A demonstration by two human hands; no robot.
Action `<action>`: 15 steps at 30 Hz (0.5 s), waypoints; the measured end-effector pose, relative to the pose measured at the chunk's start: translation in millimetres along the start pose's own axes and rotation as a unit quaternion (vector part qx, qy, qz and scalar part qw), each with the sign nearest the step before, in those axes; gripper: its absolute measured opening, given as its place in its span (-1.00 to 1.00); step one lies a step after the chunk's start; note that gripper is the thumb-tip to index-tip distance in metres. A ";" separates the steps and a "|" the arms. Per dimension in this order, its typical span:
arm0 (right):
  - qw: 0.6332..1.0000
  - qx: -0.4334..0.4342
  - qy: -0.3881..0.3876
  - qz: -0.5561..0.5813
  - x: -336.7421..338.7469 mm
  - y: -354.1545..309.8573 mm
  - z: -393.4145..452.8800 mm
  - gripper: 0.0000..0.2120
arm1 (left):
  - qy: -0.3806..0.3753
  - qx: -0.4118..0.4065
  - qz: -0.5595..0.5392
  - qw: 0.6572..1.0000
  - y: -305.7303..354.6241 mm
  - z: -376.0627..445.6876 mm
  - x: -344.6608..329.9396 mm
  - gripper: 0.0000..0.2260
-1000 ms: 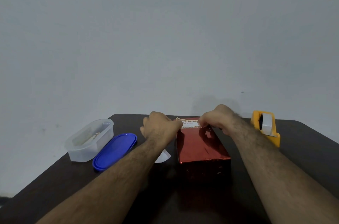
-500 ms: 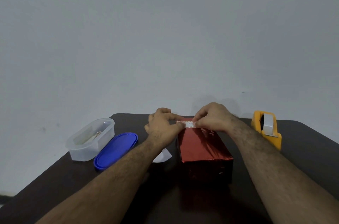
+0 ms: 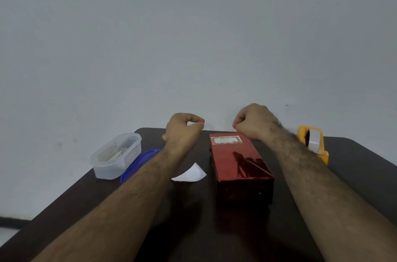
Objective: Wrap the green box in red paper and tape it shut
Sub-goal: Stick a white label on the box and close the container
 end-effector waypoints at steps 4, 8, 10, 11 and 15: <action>0.997 0.054 -0.027 0.041 -1.8 -46.4 -21.2 -0.85 | -0.004 -0.009 0.040 0.999 3.0 4.7 46.2 -0.83; 0.991 0.101 -0.072 0.052 -28.4 -107.0 -48.1 -0.94 | 0.058 -0.020 0.159 0.985 -16.6 1.3 121.3 -0.85; 0.991 0.095 -0.090 0.038 -52.2 -132.7 -51.4 -0.87 | 0.068 -0.017 0.252 0.965 -35.3 -1.2 144.1 -0.78; 0.991 0.085 -0.102 0.021 -68.1 -147.0 -52.9 -0.83 | 0.069 -0.014 0.310 0.948 -46.6 -3.8 154.6 -0.72; 0.989 -0.002 -0.135 -0.056 -129.9 -175.9 -57.1 -0.57 | 0.098 -0.003 0.383 0.919 -86.2 -11.5 179.1 -0.51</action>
Point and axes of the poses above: each hand's wrist, its own z-axis towards the middle knuckle, its own x-axis out of the back of the hand, y = z × x, the point moved 6 cm from there along z, towards the middle knuckle, and after that the axes turned 2 degrees about -y, right-handed, at the moved point
